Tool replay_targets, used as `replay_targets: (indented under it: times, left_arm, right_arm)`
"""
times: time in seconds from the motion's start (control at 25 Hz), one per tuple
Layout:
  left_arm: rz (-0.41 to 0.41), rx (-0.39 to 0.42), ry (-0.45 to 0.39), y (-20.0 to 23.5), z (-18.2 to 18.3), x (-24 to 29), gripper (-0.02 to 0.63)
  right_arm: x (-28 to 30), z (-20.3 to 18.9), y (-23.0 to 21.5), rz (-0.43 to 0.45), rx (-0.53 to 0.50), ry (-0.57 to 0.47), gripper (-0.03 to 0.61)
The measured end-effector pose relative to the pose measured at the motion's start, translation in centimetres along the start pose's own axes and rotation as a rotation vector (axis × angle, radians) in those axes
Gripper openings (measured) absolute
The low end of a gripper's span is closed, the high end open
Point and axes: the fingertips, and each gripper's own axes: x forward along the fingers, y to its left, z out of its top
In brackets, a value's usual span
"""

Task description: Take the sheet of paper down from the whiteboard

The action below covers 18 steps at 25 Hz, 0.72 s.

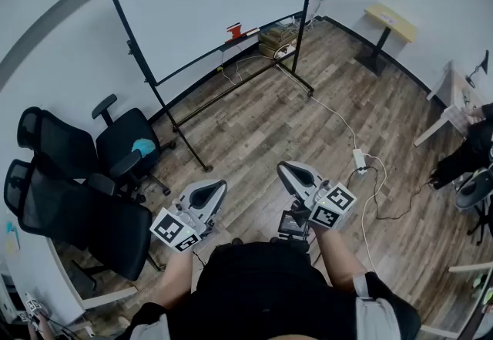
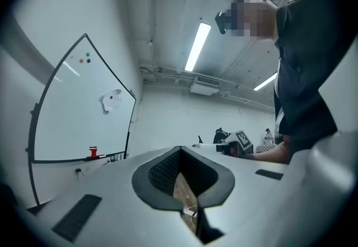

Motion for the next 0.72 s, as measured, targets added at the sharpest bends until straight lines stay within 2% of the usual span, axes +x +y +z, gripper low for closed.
replay_targets:
  times: [0.12, 0.2, 0.4, 0.56, 0.72]
  left_arm:
    - [-0.042, 0.016, 0.008, 0.8, 0.6, -0.6, 0.012]
    - [-0.088, 0.038, 0.028, 0.9, 0.7, -0.6, 0.012]
    - [-0.216, 0.032, 0.057, 1.6, 0.4, -0.7, 0.012]
    - [-0.241, 0.000, 0.054, 3.2, -0.5, -0.7, 0.012]
    - [-0.279, -0.044, 0.080, 4.0, -2.1, 0.6, 0.012]
  right_arm:
    - [0.8, -1.2, 0.6, -0.036, 0.054, -0.036, 0.018]
    - [1.8, -2.3, 1.5, -0.038, 0.051, -0.023, 0.020]
    - [4.5, -3.9, 3.2, -0.048, -0.025, 0.017, 0.019]
    - [4.9, -3.9, 3.1, -0.135, -0.083, 0.000, 0.020]
    - [4.0, -4.6, 3.0, -0.188, -0.118, 0.036, 0.020]
